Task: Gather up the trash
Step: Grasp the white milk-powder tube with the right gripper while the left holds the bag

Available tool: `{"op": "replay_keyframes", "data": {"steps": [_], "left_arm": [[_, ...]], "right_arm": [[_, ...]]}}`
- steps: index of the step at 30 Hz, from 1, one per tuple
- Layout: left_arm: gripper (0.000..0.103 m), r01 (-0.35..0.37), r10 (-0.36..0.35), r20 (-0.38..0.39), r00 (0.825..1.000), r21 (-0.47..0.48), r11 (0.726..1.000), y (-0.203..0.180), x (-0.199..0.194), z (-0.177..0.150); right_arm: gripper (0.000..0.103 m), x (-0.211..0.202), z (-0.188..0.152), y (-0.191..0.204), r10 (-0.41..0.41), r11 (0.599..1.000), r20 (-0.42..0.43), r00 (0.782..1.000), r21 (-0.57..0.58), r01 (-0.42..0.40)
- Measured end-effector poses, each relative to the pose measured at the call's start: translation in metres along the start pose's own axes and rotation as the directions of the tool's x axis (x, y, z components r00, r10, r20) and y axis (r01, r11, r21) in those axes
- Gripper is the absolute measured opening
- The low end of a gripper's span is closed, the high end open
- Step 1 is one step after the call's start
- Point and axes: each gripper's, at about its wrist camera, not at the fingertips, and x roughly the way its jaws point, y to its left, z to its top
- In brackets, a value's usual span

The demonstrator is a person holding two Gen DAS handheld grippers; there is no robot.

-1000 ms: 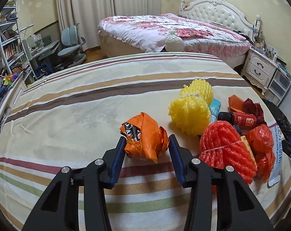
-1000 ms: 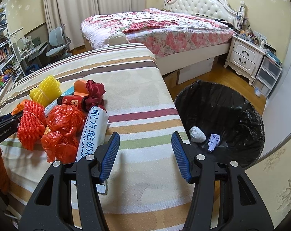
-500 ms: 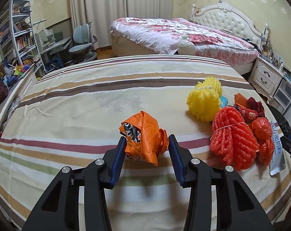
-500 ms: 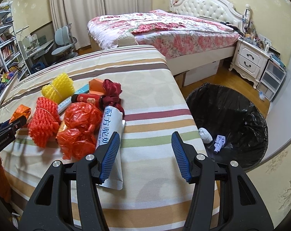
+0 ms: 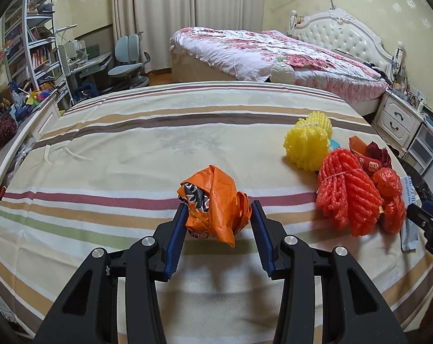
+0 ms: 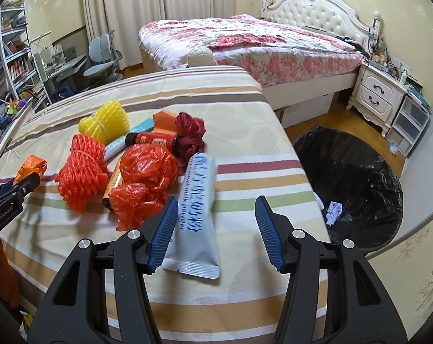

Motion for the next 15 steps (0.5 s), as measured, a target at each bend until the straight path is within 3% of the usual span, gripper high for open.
{"op": "replay_keyframes", "data": {"steps": [3,7,15], "left_arm": [[0.045,0.005,-0.005,-0.002,1.000,0.001,1.000,-0.002,-0.001,-0.003],[0.045,0.007,-0.007,0.000,1.000,-0.003,1.000,-0.003,-0.002,-0.005],[0.045,0.018,-0.018,0.014,1.000,-0.017,1.000,-0.005,-0.011,-0.006]], "right_arm": [[0.053,0.006,-0.003,0.004,0.006,1.000,-0.021,1.000,-0.009,-0.006],[0.030,0.010,-0.005,0.005,0.016,1.000,-0.043,0.999,-0.012,-0.017],[0.027,0.003,-0.008,0.001,0.017,1.000,-0.022,1.000,-0.013,-0.018]]}}
